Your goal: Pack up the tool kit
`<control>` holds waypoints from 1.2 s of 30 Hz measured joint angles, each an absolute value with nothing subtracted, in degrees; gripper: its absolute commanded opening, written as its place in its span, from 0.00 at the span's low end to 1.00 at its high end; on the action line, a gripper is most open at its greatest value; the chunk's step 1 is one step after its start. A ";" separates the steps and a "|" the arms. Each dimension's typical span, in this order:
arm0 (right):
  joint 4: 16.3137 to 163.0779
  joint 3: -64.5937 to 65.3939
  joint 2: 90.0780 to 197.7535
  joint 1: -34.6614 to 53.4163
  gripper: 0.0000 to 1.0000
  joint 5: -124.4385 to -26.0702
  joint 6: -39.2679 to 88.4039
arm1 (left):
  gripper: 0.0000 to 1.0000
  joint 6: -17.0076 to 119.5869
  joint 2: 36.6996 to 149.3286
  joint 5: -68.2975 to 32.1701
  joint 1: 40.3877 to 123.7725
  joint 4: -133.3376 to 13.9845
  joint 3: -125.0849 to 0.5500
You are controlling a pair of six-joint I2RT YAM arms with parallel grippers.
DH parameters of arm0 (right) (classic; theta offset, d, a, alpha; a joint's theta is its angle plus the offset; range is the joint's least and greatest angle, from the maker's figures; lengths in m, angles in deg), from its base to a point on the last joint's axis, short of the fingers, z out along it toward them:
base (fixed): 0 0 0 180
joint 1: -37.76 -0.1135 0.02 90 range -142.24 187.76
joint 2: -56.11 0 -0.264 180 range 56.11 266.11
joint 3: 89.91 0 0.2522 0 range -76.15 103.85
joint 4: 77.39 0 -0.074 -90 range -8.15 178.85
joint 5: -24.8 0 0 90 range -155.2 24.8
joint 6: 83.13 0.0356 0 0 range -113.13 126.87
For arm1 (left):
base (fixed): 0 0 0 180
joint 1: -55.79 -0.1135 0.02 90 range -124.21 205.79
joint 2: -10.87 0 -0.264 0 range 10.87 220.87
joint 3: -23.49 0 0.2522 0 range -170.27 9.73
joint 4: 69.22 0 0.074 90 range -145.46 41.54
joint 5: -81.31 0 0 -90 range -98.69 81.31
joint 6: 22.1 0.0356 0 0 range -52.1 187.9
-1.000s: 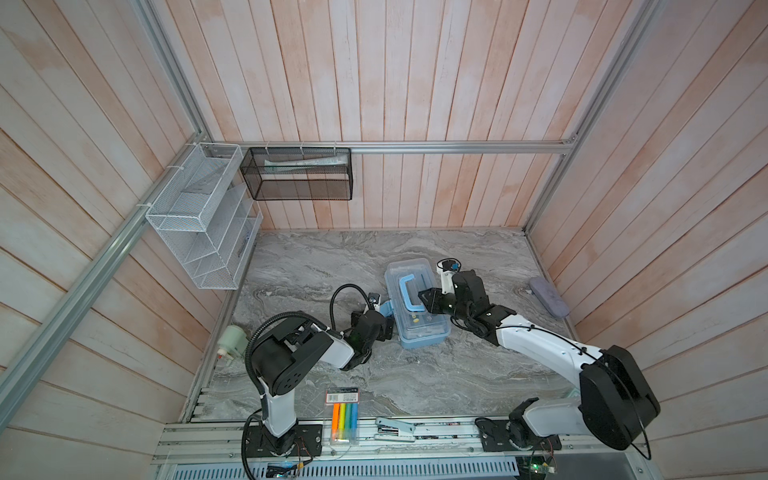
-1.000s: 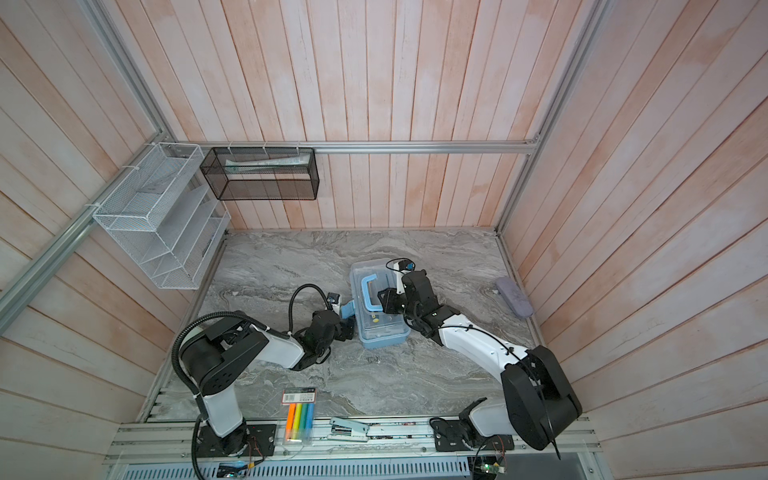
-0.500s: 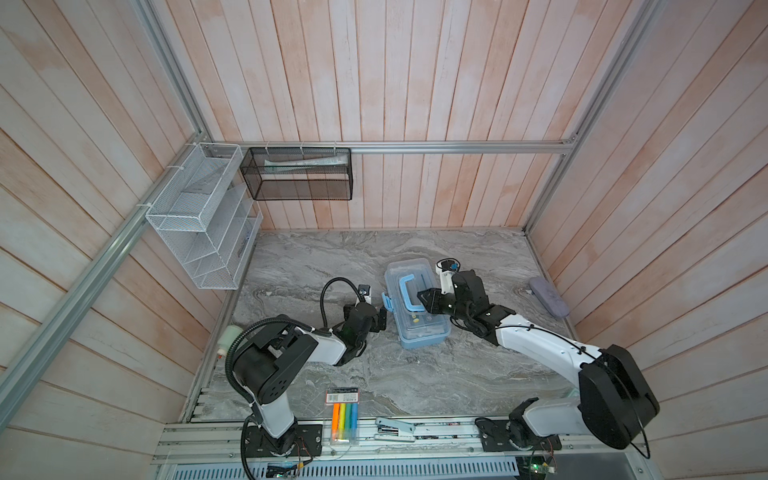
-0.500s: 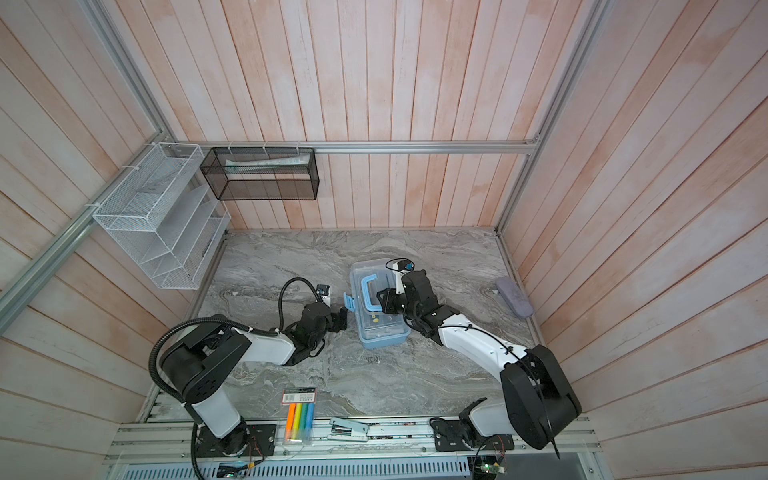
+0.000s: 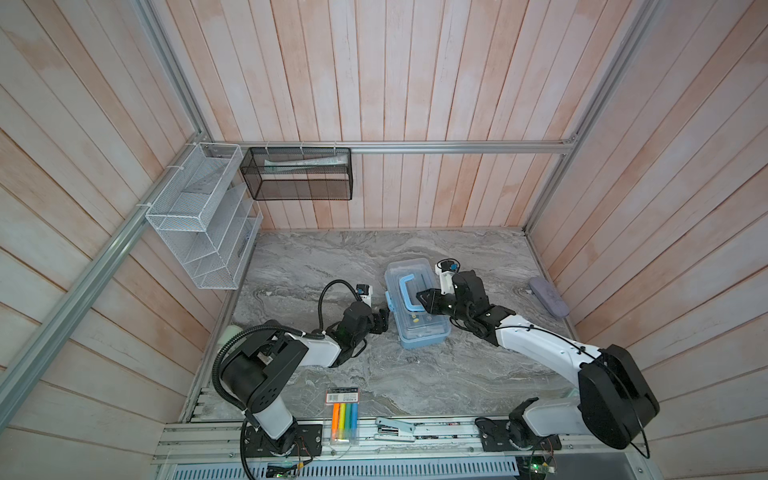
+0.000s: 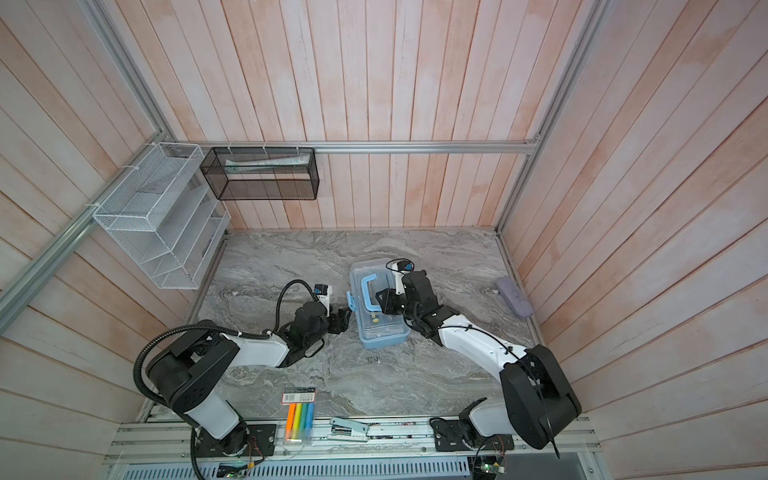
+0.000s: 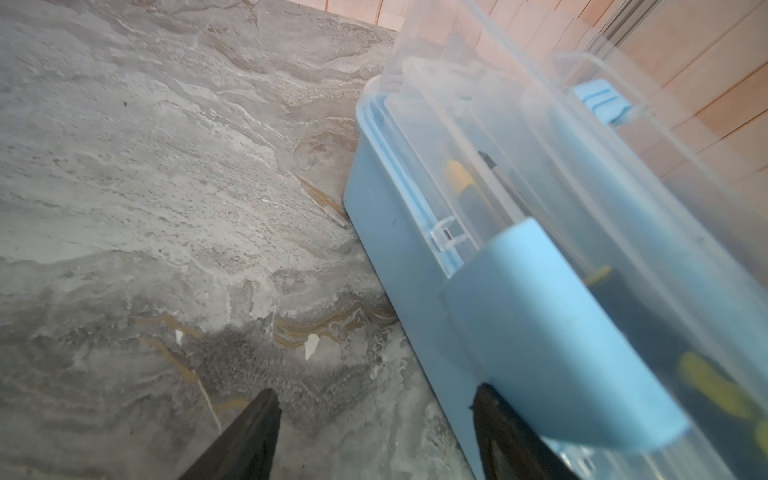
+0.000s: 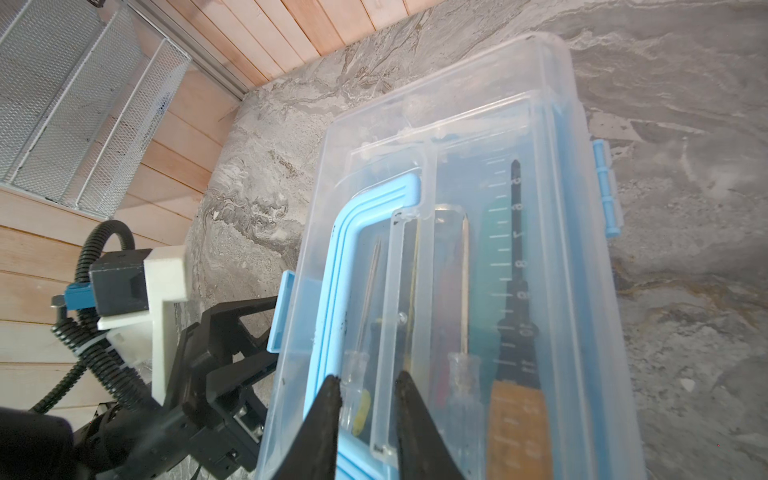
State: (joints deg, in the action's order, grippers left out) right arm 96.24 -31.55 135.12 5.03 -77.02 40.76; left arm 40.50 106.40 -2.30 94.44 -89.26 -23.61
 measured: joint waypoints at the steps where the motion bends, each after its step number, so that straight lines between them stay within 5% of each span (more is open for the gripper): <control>1: 96.40 -31.62 135.12 5.03 0.26 -77.12 40.89 | 0.76 39.69 106.05 -2.85 94.36 -89.26 -23.35; 23: 98.95 -32.95 135.12 5.03 0.25 -78.46 41.22 | 0.73 28.39 101.06 -9.73 93.72 -90.59 -23.02; 31: 99.13 -33.06 135.14 5.03 0.24 -78.63 41.17 | 0.52 22.99 101.87 -14.32 92.56 -96.30 -23.02; 36: 99.13 -33.11 135.14 5.03 0.24 -78.63 41.17 | 0.51 20.13 104.67 -17.82 90.88 -100.93 -22.43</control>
